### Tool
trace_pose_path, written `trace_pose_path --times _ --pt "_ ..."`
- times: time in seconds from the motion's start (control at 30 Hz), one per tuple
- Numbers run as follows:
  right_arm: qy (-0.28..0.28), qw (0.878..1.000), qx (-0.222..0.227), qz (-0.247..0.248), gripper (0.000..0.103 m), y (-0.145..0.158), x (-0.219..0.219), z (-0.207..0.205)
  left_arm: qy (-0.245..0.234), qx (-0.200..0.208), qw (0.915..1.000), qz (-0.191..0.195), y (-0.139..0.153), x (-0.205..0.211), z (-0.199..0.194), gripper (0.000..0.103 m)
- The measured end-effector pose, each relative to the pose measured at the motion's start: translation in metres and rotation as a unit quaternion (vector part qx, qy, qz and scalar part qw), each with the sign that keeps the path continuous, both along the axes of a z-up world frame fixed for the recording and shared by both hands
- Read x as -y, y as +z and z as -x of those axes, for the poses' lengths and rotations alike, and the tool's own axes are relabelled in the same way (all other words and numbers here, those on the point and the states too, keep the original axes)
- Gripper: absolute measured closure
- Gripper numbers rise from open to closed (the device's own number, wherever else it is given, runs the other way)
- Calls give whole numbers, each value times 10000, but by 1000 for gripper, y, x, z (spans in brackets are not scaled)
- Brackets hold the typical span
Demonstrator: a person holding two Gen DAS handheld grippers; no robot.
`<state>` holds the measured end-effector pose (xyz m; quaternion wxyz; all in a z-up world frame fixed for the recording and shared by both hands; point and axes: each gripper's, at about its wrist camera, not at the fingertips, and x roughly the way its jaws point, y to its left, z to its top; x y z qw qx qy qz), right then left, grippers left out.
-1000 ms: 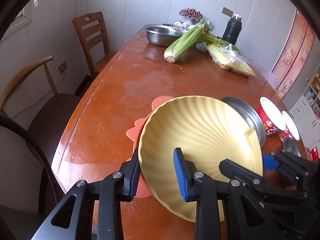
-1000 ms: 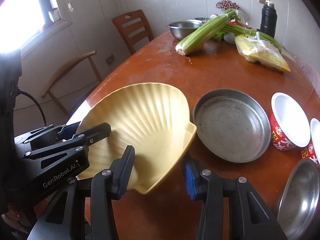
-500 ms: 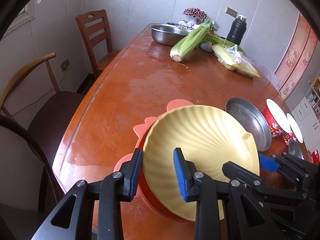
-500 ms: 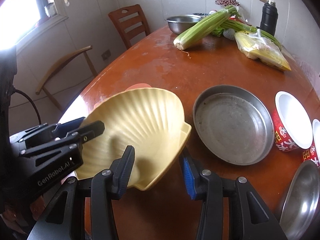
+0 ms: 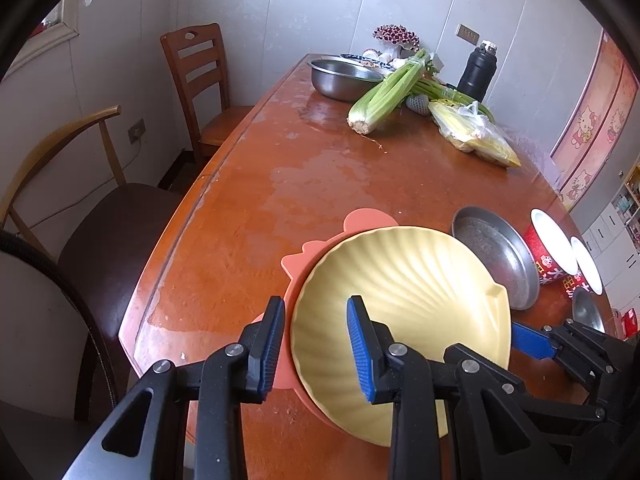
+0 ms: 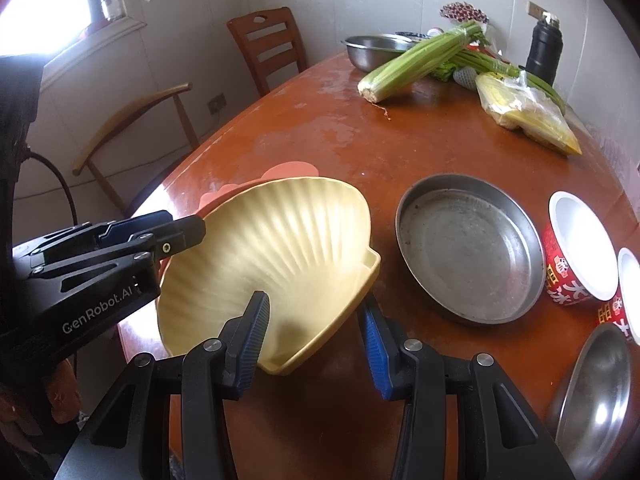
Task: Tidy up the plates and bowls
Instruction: 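Lift the yellow bowl with the left gripper and lower it onto the orange plate, then open the left gripper and withdraw from the yellow bowl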
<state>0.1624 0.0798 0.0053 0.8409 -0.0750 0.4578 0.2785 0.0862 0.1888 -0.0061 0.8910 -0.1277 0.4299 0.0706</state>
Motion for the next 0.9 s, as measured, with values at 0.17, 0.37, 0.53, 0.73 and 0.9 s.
trace_pose_path --times 0.17,0.37,0.53,0.73,0.9 --pt "-61 10000 -1 -74 55 5 7 1 -48 49 10000 2 6 3 4 70" --pt "-97 9998 41 -169 55 11 14 4 -49 16 10000 -68 12 7 3 70" --pt "-211 9992 80 -334 55 20 27 2 -125 66 9998 -172 24 16 -2 70" --pt "-524 9971 78 -552 55 30 57 -4 -347 83 9989 -311 37 33 -16 63" --pt "-831 9944 52 -657 55 36 84 -14 -633 65 9970 -452 47 53 -32 63"
